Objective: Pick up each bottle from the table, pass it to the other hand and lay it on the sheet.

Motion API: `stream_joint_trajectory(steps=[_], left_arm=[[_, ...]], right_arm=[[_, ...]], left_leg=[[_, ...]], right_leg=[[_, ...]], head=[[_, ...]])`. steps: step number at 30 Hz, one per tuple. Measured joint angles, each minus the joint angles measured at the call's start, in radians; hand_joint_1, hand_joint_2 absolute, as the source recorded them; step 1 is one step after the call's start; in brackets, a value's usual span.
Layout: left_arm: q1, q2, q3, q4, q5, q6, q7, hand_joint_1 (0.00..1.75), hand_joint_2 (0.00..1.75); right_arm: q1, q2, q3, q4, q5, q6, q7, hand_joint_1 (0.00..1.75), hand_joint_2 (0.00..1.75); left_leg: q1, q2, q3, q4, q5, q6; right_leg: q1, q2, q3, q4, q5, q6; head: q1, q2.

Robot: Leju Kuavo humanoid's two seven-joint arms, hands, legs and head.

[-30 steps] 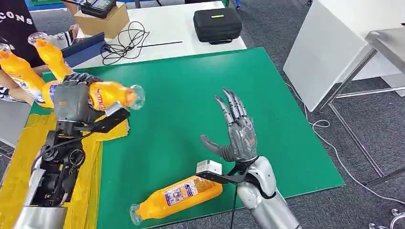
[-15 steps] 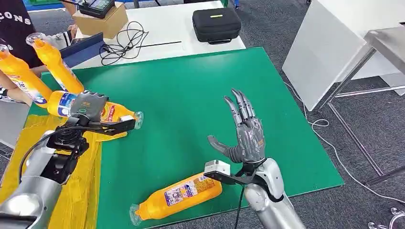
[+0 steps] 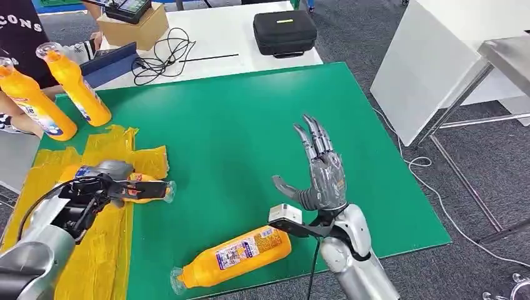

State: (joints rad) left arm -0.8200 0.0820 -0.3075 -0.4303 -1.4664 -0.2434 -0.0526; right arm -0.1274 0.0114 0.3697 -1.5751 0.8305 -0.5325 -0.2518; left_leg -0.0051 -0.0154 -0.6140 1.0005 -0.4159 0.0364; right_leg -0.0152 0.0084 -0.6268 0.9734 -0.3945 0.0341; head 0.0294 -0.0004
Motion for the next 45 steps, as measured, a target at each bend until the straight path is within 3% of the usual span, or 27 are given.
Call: stream_joint_trajectory(steps=[19,37,42,45], left_arm=[[-0.018,-0.002,-0.003,0.069,-0.009,0.045,0.046,0.0,0.0],[-0.002,0.005,-0.047,0.054,-0.078,0.21,0.2,0.0,0.0],[0.0,0.006,-0.068,0.028,-0.077,0.214,0.185,0.0,0.0],[-0.001,0.007,-0.067,0.006,-0.046,0.228,0.086,0.0,0.0]], right_arm=[[-0.052,0.019,0.0,0.107,-0.026,0.031,0.0,0.0,1.75],[-0.075,0.038,0.0,0.153,-0.035,0.049,-0.004,0.0,1.75],[-0.085,0.049,0.0,0.166,-0.035,0.051,-0.004,0.0,1.75],[-0.082,0.048,0.0,0.17,-0.034,0.05,-0.004,0.0,1.75]], left_leg=[[0.0,0.0,0.001,0.0,0.0,-0.001],[0.0,-0.001,0.0,0.0,0.001,-0.001],[0.0,-0.001,0.0,0.0,0.001,-0.001],[0.0,-0.001,0.0,0.0,0.001,-0.001]], right_leg=[[0.0,0.0,0.001,0.001,0.0,0.0],[0.0,-0.001,0.001,0.001,0.0,0.0],[0.0,-0.001,0.0,0.001,0.0,0.0],[0.0,-0.001,0.0,0.001,0.0,0.0]], head=[[0.0,0.0],[0.0,0.0],[0.0,0.0],[0.0,0.0]])
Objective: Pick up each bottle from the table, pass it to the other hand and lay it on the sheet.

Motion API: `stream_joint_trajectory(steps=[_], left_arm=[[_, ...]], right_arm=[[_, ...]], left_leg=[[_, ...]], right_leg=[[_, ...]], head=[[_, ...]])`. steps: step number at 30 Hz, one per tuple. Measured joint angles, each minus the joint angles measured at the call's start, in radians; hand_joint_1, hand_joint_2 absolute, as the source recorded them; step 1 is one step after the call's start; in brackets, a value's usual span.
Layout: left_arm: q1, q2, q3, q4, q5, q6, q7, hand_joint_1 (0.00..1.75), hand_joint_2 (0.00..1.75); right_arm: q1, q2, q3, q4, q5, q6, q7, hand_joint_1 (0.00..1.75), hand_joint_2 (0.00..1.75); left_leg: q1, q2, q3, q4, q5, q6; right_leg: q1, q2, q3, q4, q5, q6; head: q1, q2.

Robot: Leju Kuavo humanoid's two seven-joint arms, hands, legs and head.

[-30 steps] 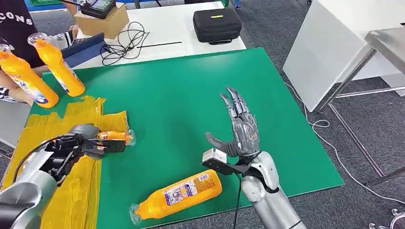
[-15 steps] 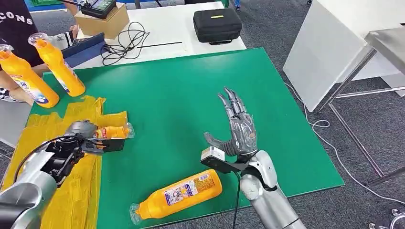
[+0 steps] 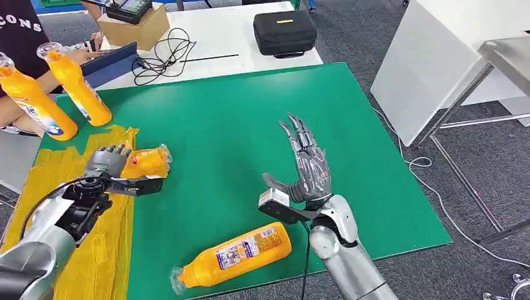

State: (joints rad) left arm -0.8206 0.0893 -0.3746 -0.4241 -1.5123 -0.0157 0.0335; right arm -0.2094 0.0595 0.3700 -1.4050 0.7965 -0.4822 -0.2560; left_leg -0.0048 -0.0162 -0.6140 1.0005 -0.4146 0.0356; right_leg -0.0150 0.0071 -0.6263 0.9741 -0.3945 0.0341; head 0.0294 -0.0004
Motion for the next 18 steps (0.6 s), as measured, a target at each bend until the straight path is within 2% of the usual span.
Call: stream_joint_trajectory(steps=[4,8,12,18], left_arm=[[0.0,0.011,0.02,-0.044,0.092,0.009,-0.144,0.0,0.0],[0.008,0.03,0.064,-0.12,0.172,0.079,-0.193,0.0,0.0],[0.039,0.041,0.111,-0.215,0.259,0.09,-0.264,0.0,0.0],[0.069,0.046,0.157,-0.302,0.304,0.093,-0.299,0.0,0.0]], right_arm=[[0.011,-0.006,-0.001,0.0,0.001,-0.002,0.0,0.0,1.75],[0.03,-0.014,-0.007,-0.012,0.008,0.002,0.005,0.0,1.75],[0.045,-0.021,-0.011,-0.034,0.013,0.015,0.015,0.0,1.75],[0.053,-0.027,-0.017,-0.051,0.014,0.019,0.016,0.0,1.75]], left_leg=[[0.0,0.0,0.0,0.0,0.0,0.0],[0.0,0.0,0.0,0.0,0.0,0.0],[0.0,0.001,0.0,0.0,0.0,0.0],[0.0,0.0,0.0,0.0,0.0,0.0]], right_leg=[[0.0,0.0,0.0,0.0,0.0,0.0],[0.0,0.0,0.0,0.0,0.0,0.0],[0.0,0.0,-0.001,0.0,0.0,0.0],[0.0,0.0,0.0,0.0,0.0,0.0]], head=[[0.0,0.0],[0.0,0.0],[-0.001,0.0],[0.0,0.0]])
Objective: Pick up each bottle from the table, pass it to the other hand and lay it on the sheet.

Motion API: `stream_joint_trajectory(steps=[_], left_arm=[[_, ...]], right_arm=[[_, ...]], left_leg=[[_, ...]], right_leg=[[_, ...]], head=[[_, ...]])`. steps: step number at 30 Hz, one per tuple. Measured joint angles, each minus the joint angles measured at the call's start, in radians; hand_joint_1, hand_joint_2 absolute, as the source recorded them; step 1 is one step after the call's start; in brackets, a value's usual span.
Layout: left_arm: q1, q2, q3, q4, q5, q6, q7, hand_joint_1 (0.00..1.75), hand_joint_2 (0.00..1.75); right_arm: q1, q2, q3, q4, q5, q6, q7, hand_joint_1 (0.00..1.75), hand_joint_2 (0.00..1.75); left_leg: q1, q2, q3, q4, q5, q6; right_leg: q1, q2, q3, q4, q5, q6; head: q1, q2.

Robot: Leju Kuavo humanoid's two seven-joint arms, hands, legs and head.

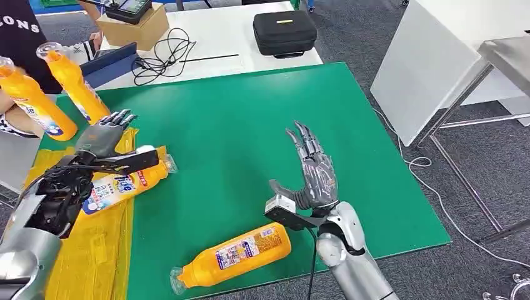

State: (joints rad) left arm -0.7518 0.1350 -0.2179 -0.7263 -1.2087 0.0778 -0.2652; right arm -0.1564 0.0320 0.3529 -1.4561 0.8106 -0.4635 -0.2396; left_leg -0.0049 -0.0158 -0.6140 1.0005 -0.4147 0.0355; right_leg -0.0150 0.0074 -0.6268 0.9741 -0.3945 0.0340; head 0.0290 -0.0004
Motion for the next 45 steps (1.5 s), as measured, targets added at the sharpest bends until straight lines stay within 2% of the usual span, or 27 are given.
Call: stream_joint_trajectory(steps=[3,4,8,11,16,28,35,38,41,45], left_arm=[[0.036,0.001,0.037,-0.068,0.139,0.003,-0.083,0.0,0.0],[0.051,0.0,0.055,-0.097,0.202,-0.005,-0.111,0.0,1.75],[0.134,-0.014,0.148,-0.221,0.526,-0.114,-0.235,0.0,1.75],[0.188,-0.037,0.185,-0.275,0.681,-0.198,-0.319,0.0,1.75],[0.237,-0.079,0.193,-0.314,0.734,-0.199,-0.331,0.0,1.75],[0.26,-0.121,0.193,-0.34,0.75,-0.197,-0.33,0.0,1.75],[0.268,-0.132,0.193,-0.34,0.749,-0.159,-0.306,0.0,1.75],[0.276,-0.132,0.197,-0.34,0.748,-0.156,-0.304,0.0,1.75],[0.283,-0.132,0.208,-0.34,0.748,-0.152,-0.304,0.0,1.75],[0.288,-0.132,0.221,-0.34,0.746,-0.153,-0.299,0.0,1.75]], right_arm=[[0.007,-0.004,0.0,-0.012,0.001,0.016,0.0,0.0,1.75],[0.01,-0.005,0.0,-0.017,0.001,0.028,-0.002,0.0,1.75],[0.026,-0.013,0.035,-0.05,0.012,0.149,-0.021,0.0,1.75],[0.028,-0.03,0.099,-0.076,-0.005,0.286,-0.028,0.0,1.75],[0.022,-0.07,0.211,-0.091,-0.134,0.446,-0.087,0.0,1.75],[-0.002,-0.113,0.296,-0.091,-0.207,0.503,-0.119,0.0,1.75],[-0.007,-0.142,0.323,-0.097,-0.302,0.592,-0.158,0.0,1.75],[-0.005,-0.158,0.331,-0.097,-0.267,0.594,-0.135,0.0,1.75],[0.001,-0.188,0.351,-0.096,-0.122,0.586,-0.042,0.0,1.75],[0.008,-0.232,0.39,-0.09,-0.061,0.621,-0.017,0.0,1.75]], left_leg=[[0.0,0.0,0.0,0.0,0.0,0.0],[0.0,0.0,0.0,0.0,0.0,0.0],[0.0,0.001,0.0,0.0,0.0,0.0],[0.0,0.001,0.0,0.0,-0.001,0.0],[0.0,0.0,-0.001,0.0,-0.001,0.0],[0.0,0.0,0.0,0.0,-0.001,0.0],[0.0,0.0,-0.001,0.0,-0.001,0.0],[0.0,0.0,-0.001,0.0,-0.001,0.0],[0.0,0.0,-0.001,0.0,-0.001,0.0],[0.0,0.0,-0.001,0.0,-0.001,0.0]], right_leg=[[0.0,0.0,0.0,0.0,0.0,0.0],[0.0,0.0,0.0,0.0,0.0,0.0],[0.0,0.001,-0.001,0.0,0.0,0.0],[0.0,0.001,-0.001,0.0,-0.001,0.0],[0.0,0.0,-0.001,0.0,-0.001,0.0],[0.0,0.0,-0.001,0.0,0.0,0.0],[0.0,0.0,-0.001,0.0,0.0,0.0],[0.0,0.0,-0.001,0.0,0.0,0.0],[0.0,0.0,-0.001,0.0,0.0,0.0],[0.0,0.0,-0.001,0.0,0.0,0.0]], head=[[0.0,0.0],[0.0,0.0],[0.0,0.0],[0.0,0.0],[0.0,0.0],[0.0,0.0],[0.0,0.0],[0.0,0.0],[0.0,0.0],[0.0,0.0]])
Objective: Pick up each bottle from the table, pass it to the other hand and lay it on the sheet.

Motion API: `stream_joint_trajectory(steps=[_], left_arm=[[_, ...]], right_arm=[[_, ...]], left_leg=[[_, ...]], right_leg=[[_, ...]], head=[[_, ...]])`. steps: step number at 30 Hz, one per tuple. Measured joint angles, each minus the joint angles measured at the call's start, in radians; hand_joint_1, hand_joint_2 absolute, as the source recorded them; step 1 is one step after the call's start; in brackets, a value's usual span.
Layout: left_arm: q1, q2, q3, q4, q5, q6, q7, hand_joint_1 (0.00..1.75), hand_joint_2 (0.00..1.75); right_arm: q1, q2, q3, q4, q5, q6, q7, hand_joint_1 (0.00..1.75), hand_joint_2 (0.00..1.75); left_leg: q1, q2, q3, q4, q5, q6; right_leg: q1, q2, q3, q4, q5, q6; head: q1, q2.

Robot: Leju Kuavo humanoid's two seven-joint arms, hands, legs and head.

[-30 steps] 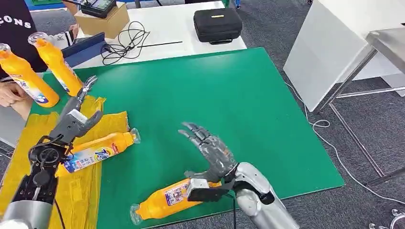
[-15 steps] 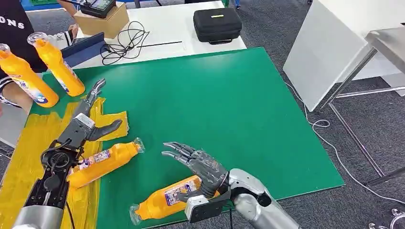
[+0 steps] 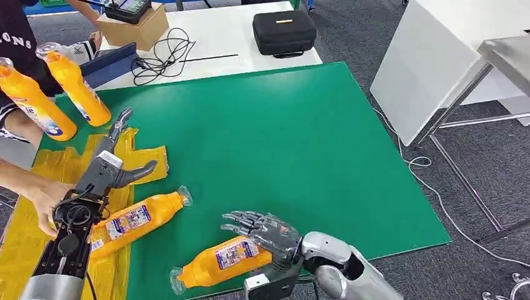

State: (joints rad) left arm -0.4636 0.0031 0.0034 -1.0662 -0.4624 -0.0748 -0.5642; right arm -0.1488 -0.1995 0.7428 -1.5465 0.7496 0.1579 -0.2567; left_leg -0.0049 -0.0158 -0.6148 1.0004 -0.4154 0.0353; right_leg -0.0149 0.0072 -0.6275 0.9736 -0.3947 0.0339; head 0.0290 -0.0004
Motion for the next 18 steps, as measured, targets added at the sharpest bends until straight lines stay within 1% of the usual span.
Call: stream_joint_trajectory(steps=[5,8,15,18], left_arm=[[0.0,-0.002,0.005,0.0,-0.002,-0.001,0.0,0.0,1.75],[0.0,-0.005,0.006,0.0,-0.002,-0.008,0.004,0.0,1.75],[0.002,-0.007,0.011,0.0,0.005,-0.01,0.019,0.0,1.75],[0.005,-0.007,0.014,-0.002,0.011,-0.012,0.024,0.0,1.75]], right_arm=[[0.001,-0.025,0.022,0.001,0.01,0.01,0.006,0.0,1.75],[-0.005,-0.038,0.036,0.002,0.033,0.043,0.027,0.0,1.75],[-0.033,-0.078,0.071,0.018,0.16,0.063,0.101,0.0,1.75],[-0.045,-0.098,0.085,0.033,0.195,0.068,0.113,0.0,1.75]], left_leg=[[0.0,0.0,0.0,0.0,0.0,0.0],[0.0,0.0,0.0,0.0,0.0,0.0],[0.0,0.0,0.0,0.0,0.0,0.0],[0.0,0.0,0.0,0.0,0.0,0.0]], right_leg=[[0.0,0.0,0.0,0.0,0.0,0.0],[0.0,0.0,0.0,0.0,0.0,0.0],[0.0,0.0,0.0,0.0,0.0,0.0],[0.0,0.0,0.0,0.0,0.0,0.0]], head=[[0.0,0.0],[0.0,0.0],[0.0,0.0],[0.0,0.0]])
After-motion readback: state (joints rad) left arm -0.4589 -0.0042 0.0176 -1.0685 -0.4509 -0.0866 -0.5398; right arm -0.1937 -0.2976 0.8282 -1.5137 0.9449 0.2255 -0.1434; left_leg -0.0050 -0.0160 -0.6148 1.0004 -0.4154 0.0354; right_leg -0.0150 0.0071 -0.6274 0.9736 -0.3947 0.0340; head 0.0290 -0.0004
